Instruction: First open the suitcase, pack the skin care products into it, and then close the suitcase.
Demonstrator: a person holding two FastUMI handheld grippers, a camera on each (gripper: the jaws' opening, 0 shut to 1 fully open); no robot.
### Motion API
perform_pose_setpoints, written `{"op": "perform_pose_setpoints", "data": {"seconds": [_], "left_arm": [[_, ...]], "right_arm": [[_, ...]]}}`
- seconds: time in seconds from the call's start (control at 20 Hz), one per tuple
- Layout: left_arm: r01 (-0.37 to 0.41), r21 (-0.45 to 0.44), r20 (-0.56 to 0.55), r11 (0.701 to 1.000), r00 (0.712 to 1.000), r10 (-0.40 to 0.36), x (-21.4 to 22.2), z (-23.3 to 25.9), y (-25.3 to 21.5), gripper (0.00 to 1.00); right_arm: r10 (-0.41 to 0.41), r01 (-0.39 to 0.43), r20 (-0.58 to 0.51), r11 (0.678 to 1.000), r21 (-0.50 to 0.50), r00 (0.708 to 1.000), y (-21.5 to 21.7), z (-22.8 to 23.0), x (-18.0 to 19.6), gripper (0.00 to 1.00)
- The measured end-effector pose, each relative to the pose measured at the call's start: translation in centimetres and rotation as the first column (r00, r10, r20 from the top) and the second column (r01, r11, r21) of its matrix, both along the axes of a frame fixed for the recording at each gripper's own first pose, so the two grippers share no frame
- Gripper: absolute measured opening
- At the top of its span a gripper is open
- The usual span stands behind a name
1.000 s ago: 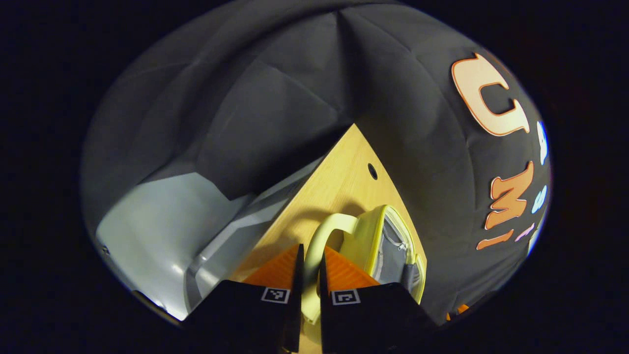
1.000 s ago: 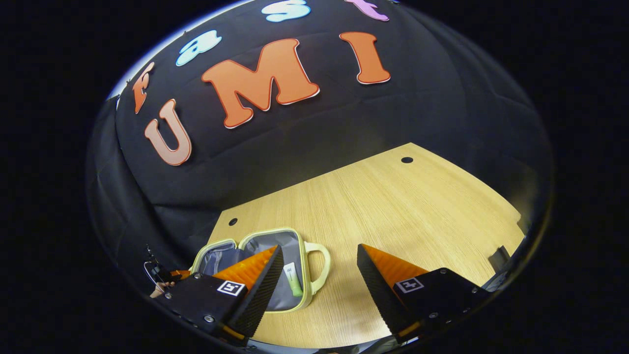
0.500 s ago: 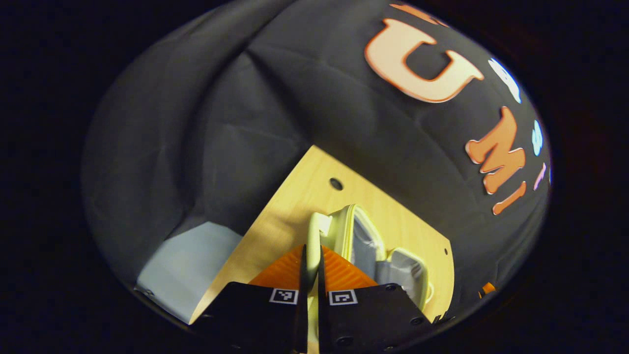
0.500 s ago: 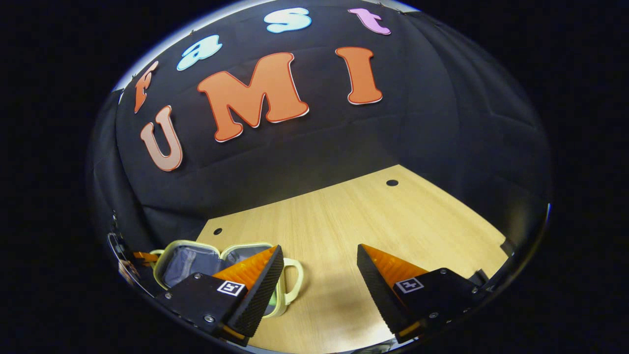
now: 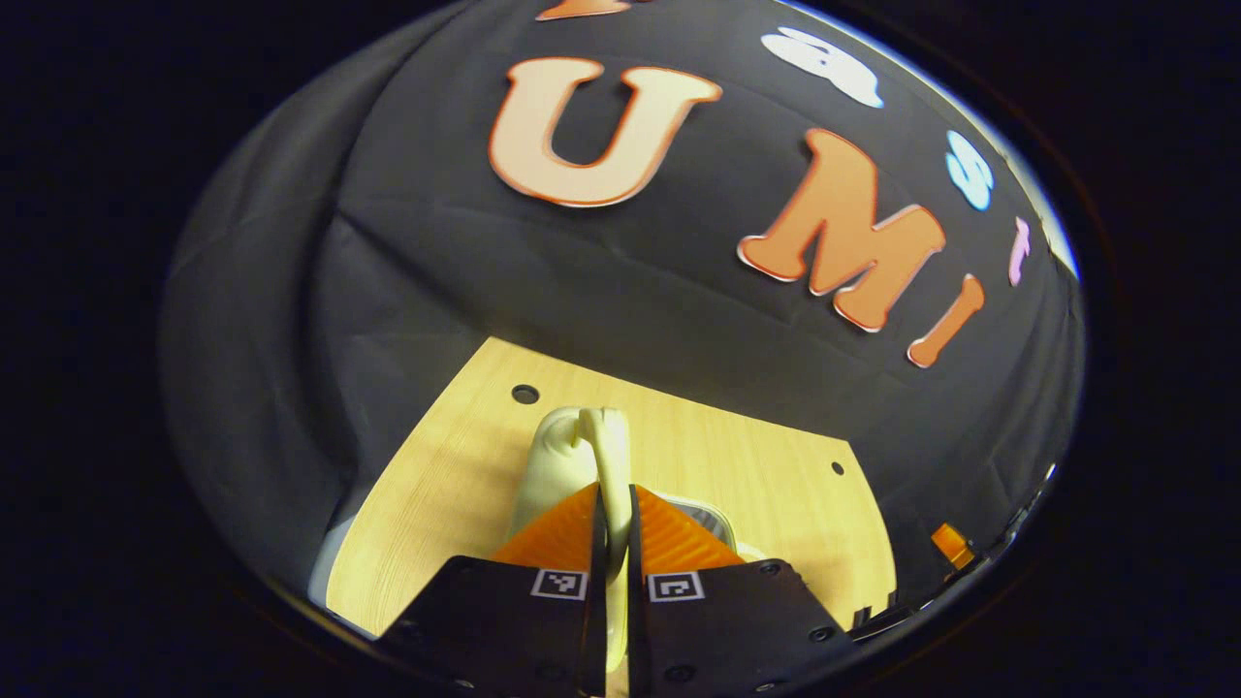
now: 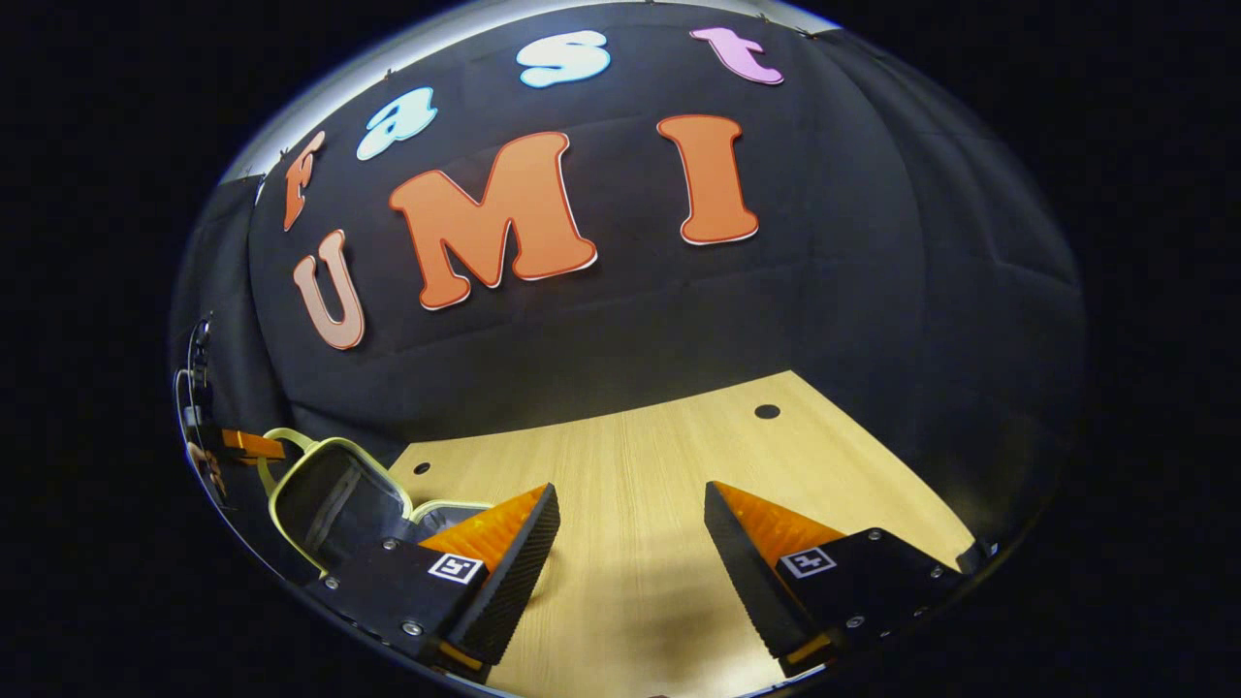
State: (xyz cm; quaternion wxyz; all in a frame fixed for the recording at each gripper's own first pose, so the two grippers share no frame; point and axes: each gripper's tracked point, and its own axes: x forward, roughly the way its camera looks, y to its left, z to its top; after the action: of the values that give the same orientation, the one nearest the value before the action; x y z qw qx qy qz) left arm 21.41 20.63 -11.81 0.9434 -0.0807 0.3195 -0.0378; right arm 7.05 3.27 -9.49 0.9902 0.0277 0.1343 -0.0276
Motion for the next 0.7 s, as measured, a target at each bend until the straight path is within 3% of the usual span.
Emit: {"op": "perform_pose_setpoints", "data": {"seconds": [0.25,0.5,0.7], "left_arm": [[0.047,0.270,0.009,0.962,0.999,-0.051,-0.4,-1.5,-8.0,0.08],[0.175,0.258,-0.071,0.950,0.984,-0.162,-0.8,-6.8,-17.9,0.08],[0.261,0.230,-0.167,0.937,0.960,-0.226,-2.5,-12.8,-22.8,0.09]], "right_arm": [[0.026,-0.026,0.004,0.999,0.026,1.000,-4.5,0.8,-0.5,0.96],[-0.003,0.003,-0.002,0.999,0.034,1.000,-9.2,0.6,-1.3,0.96],[-0.026,0.026,-0.007,0.999,0.032,1.000,-12.1,0.5,-1.6,0.95]]}}
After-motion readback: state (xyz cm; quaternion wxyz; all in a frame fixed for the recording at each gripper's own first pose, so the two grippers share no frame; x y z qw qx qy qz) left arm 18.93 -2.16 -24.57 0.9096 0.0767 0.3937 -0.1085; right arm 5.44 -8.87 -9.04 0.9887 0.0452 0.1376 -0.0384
